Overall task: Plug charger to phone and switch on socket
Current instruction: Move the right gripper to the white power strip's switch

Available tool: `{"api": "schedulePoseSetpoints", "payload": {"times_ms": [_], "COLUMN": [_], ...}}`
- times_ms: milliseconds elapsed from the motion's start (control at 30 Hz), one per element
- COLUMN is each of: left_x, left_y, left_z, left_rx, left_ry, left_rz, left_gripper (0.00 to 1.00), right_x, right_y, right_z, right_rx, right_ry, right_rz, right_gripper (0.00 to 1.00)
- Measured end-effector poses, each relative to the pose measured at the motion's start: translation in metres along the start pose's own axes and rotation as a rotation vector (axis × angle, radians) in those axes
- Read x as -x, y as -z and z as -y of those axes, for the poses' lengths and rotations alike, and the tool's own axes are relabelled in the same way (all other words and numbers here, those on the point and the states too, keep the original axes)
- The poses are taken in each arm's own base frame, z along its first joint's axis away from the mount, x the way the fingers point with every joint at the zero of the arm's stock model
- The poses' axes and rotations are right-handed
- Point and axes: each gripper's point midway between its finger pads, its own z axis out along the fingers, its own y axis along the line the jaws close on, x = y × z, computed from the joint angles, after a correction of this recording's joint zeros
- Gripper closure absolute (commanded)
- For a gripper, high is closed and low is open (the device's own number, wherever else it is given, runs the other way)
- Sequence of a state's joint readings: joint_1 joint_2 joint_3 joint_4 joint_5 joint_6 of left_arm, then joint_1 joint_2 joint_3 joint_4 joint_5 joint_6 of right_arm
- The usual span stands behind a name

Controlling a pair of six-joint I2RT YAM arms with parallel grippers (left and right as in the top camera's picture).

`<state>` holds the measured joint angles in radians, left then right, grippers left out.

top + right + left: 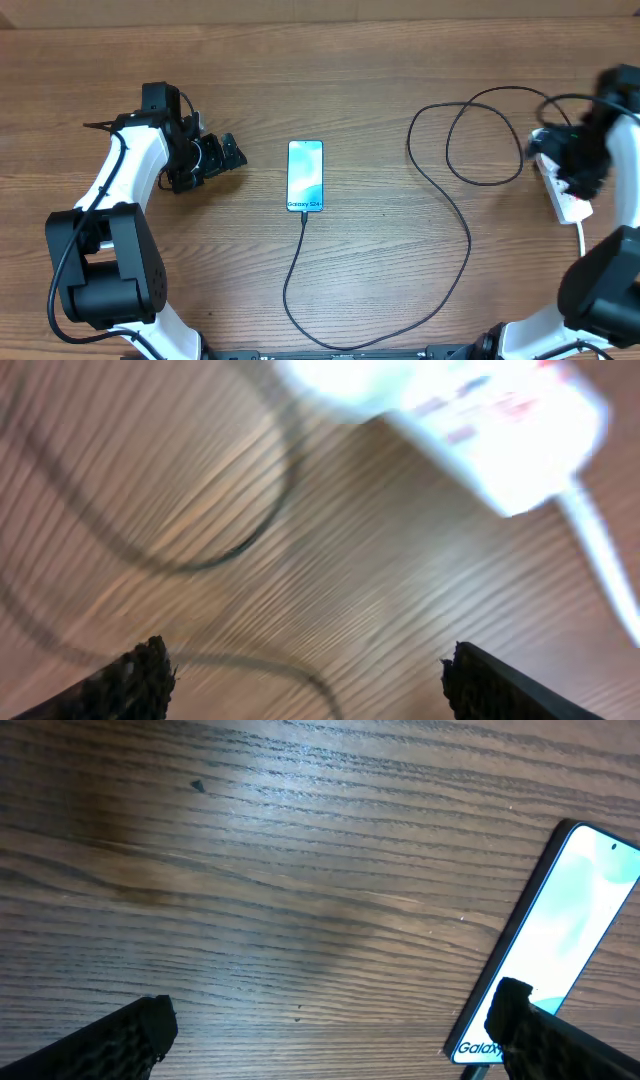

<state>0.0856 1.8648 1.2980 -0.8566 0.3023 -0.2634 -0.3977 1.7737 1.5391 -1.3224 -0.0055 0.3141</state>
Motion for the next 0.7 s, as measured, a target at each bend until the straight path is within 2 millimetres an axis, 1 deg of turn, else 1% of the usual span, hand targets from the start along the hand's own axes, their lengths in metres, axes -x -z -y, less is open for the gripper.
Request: {"api": "schedulePoseSetpoints", "payload": {"times_ms": [33,67,133,167,200,300,400,467,533,700], "left_x": [0.0,0.0,0.0,0.0,0.0,0.0,0.0,0.0,0.0,0.0], "left_y": [0.0,0.0,0.0,0.0,0.0,0.0,0.0,0.0,0.0,0.0], "left_z": [0.0,0.0,0.0,0.0,0.0,0.0,0.0,0.0,0.0,0.0], "left_rx": [0.0,0.0,0.0,0.0,0.0,0.0,0.0,0.0,0.0,0.0], "left_ry": [0.0,0.0,0.0,0.0,0.0,0.0,0.0,0.0,0.0,0.0], "left_rz": [0.0,0.0,0.0,0.0,0.0,0.0,0.0,0.0,0.0,0.0], "left_gripper": [0.0,0.0,0.0,0.0,0.0,0.0,0.0,0.0,0.0,0.0], "right_x": [0.004,0.014,0.028,0.039,0.046,0.061,0.073,0.075,0.085,0.095], "right_y": [0.0,0.001,0.002,0.003,0.005,0.006,0.003,0.001,0.0,0.0], "right_z": [0.008,0.02,0.037,0.06,0.074,0.093,0.116,0.122,0.126,0.125], "right_rx": [-0.013,-0.019,-0.039,-0.072,-0.093,-0.114,-0.139,-0.147,-0.146,-0.141], "right_ry": [-0.018,-0.055,-0.106,-0.167,-0.202,-0.25,-0.307,-0.319,-0.309,-0.256], "right_rz": [0.008,0.035,0.079,0.114,0.139,0.189,0.219,0.222,0.251,0.284], "right_gripper": [0.03,0.0,0.0,0.0,0.0,0.0,0.0,0.0,0.0,0.0]}}
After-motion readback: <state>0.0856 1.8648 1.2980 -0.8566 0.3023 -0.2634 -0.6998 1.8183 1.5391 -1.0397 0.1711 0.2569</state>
